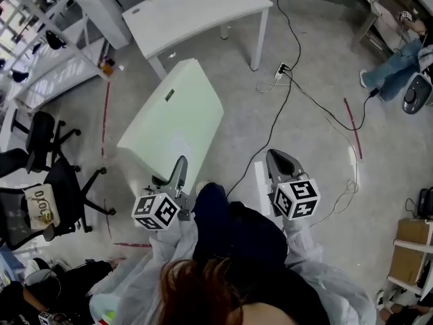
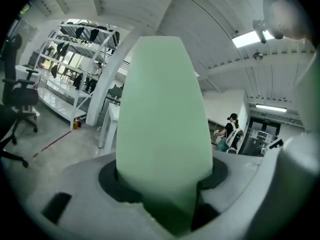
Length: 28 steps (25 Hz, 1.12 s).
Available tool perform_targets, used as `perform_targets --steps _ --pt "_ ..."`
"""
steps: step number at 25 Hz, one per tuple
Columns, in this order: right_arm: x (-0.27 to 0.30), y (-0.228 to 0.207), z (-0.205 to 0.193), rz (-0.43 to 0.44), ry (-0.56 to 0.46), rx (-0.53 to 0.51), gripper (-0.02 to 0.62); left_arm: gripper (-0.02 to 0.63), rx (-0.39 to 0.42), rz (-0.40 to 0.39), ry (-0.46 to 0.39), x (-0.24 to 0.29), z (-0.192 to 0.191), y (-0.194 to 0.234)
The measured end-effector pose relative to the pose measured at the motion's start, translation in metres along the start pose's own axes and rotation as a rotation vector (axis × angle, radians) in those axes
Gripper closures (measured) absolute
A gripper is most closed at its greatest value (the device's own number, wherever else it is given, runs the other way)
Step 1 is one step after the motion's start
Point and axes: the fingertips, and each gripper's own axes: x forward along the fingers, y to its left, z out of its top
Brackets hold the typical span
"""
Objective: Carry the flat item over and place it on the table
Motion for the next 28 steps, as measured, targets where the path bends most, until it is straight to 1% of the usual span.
perform_targets --steps 4,6,9,13,17,20,24,28 --pt "-0.016 0.007 0.01 -0.029 -0.034 -0.034 0.583 0.341 0.071 0.029 0.013 -0.016 -0.002 -0.005" --pt "-0.021 0.012 0.014 -0.028 -0.042 -0.034 0.583 0.341 0.066 0.022 0.016 -0.023 -0.002 -0.01" --pt "-0.02 0.023 0.016 0.0 -0.054 -0.038 0.583 0.341 0.051 0.006 0.003 -0.03 -0.002 -0.013" --pt "-0.02 0.027 0.011 0.019 -0.046 -0.025 0.583 0.341 0.098 0.023 0.01 -0.033 -0.006 -0.02" --pt "-0.019 0.029 0.01 0.02 -0.04 -0.01 0.583 0.341 0.103 0.025 0.023 -0.034 -0.009 -0.02" --pt "-0.012 0.021 0.013 0.018 -0.034 -0.011 0.583 0.341 0.103 0.035 0.027 -0.025 -0.009 -0.018" --pt "0.008 0.015 0.023 0.006 -0.035 -0.013 0.583 0.341 0.089 0.025 0.025 -0.007 0.0 -0.009" --pt "0.037 0.008 0.045 0.0 -0.052 -0.01 0.583 0.341 0.115 0.016 0.026 0.025 0.018 0.002"
